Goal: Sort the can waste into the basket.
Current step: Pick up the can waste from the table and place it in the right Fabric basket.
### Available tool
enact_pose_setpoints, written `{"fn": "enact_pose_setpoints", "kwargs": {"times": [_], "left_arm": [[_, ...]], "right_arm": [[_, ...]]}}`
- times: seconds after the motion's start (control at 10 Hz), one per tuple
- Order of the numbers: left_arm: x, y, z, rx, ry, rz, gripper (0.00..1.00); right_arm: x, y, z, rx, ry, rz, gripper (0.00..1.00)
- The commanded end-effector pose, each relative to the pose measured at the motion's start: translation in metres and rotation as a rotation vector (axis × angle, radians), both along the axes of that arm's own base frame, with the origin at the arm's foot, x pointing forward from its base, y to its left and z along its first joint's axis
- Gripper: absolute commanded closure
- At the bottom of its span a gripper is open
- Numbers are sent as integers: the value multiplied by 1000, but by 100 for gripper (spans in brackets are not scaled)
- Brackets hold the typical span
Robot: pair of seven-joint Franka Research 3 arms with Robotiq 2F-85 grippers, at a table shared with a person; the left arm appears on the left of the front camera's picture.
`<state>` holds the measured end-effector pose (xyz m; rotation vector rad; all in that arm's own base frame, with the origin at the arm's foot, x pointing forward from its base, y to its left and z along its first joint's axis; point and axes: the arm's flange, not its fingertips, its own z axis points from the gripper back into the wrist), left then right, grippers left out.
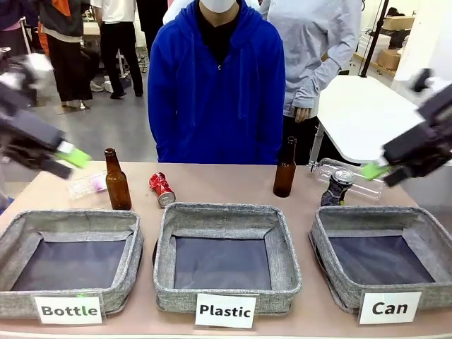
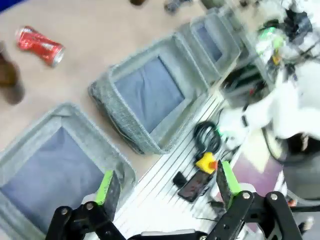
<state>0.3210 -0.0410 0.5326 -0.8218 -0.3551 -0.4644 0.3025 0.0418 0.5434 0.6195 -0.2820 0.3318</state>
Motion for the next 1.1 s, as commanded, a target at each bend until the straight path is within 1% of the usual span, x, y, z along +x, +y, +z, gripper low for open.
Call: {"fn": "enact_pose_setpoints", "kwargs": {"times": [0.0, 0.1, 0.2, 0.3, 0.4, 0.5, 0.6, 0.7, 0.8, 0.9, 1.0], "left_arm": [[-10, 97, -22, -168, 27, 234, 0], [-22, 144, -30, -234, 55, 331, 0], [-38, 179, -44, -307, 68, 411, 0], [-55, 201, -53, -368, 69, 494, 0], [-62, 207, -55, -430, 60, 552, 0], [-64, 209, -62, -471, 42, 583, 0], [-77, 196, -67, -485, 29, 628, 0], [-73, 191, -67, -487, 23, 652, 0], [-65, 183, -61, -453, 15, 677, 0], [-62, 168, -59, -396, -3, 746, 0], [-49, 237, -36, -490, 54, 657, 0]], "right_arm": [[-11, -71, -16, 172, -9, -128, 0], [-21, -104, -22, 265, -15, -186, 0], [-29, -135, -29, 340, -14, -248, 0], [-36, -160, -37, 408, -5, -315, 0], [-40, -184, -47, 473, 1, -377, 0], [-43, -200, -56, 523, 8, -430, 0], [-48, -210, -60, 531, 14, -454, 0], [-49, -216, -66, 547, 18, -481, 0], [-47, -219, -71, 543, 11, -508, 0], [-44, -220, -73, 453, -22, -573, 0], [-44, -235, -61, 537, 41, -517, 0]]}}
